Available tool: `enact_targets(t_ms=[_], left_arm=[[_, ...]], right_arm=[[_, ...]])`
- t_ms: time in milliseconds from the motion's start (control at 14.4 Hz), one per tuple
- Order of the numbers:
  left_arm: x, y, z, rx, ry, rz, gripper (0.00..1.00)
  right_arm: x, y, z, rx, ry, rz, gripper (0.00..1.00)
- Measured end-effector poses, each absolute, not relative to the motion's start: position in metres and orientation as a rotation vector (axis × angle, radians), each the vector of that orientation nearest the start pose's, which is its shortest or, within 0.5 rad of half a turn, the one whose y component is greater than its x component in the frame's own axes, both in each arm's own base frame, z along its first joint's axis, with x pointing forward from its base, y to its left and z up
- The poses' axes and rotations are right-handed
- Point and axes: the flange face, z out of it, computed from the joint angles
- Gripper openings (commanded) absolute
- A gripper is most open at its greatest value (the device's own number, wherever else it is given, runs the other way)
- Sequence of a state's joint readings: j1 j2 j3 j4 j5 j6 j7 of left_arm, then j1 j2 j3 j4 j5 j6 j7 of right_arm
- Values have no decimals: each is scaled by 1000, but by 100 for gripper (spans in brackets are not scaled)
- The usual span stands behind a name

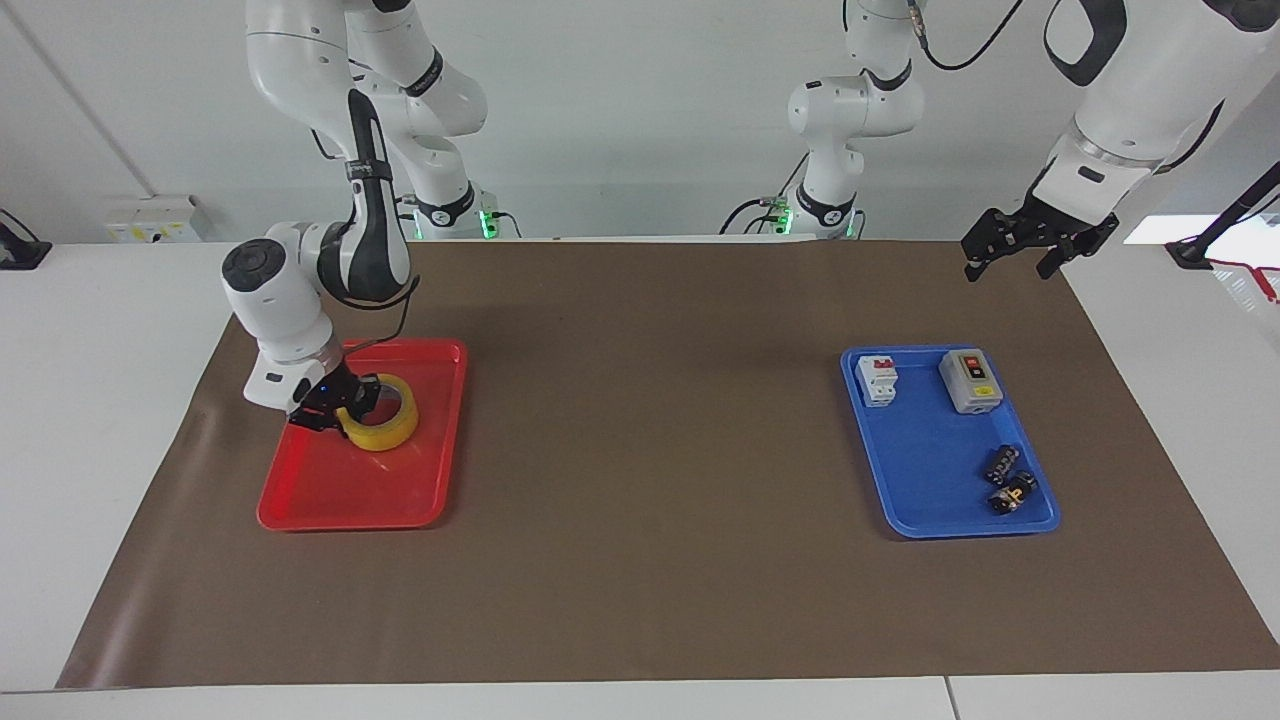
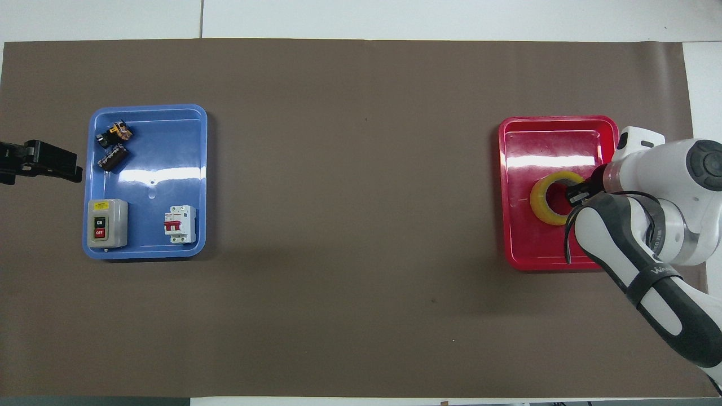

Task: Place and move tape with both arms
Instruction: 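Lower the tape into the red tray and open the right gripper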

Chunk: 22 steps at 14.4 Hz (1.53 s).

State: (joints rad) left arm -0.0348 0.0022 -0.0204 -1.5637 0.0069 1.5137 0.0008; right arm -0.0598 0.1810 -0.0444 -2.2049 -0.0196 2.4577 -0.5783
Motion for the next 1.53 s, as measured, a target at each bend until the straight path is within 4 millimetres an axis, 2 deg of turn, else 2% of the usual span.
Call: enact_targets(t_ms=[69, 347, 555, 763, 971, 1179, 1248, 1526], left_arm=[[548, -30, 622, -3131, 87, 81, 100], [548, -30, 622, -3131, 87, 81, 100], [548, -30, 622, -3131, 87, 81, 100], [548, -30, 622, -3131, 87, 81, 100], [548, -30, 622, -3131, 87, 81, 100], [548, -30, 622, -3131, 87, 81, 100], [548, -30, 622, -3131, 87, 81, 100], [548, -30, 622, -3131, 87, 81, 100]], right_arm=[[554, -58, 306, -3089, -770, -96, 99], [558, -56, 312, -3106, -710, -121, 100], [572, -51, 336, -3134, -567, -170, 100], [587, -47, 389, -3155, -358, -149, 100], [593, -24, 446, -3161, -184, -117, 100], [587, 14, 494, -3162, 1, -86, 100], [584, 19, 513, -3160, 65, -86, 100], [565, 16, 595, -3154, 197, -68, 100]])
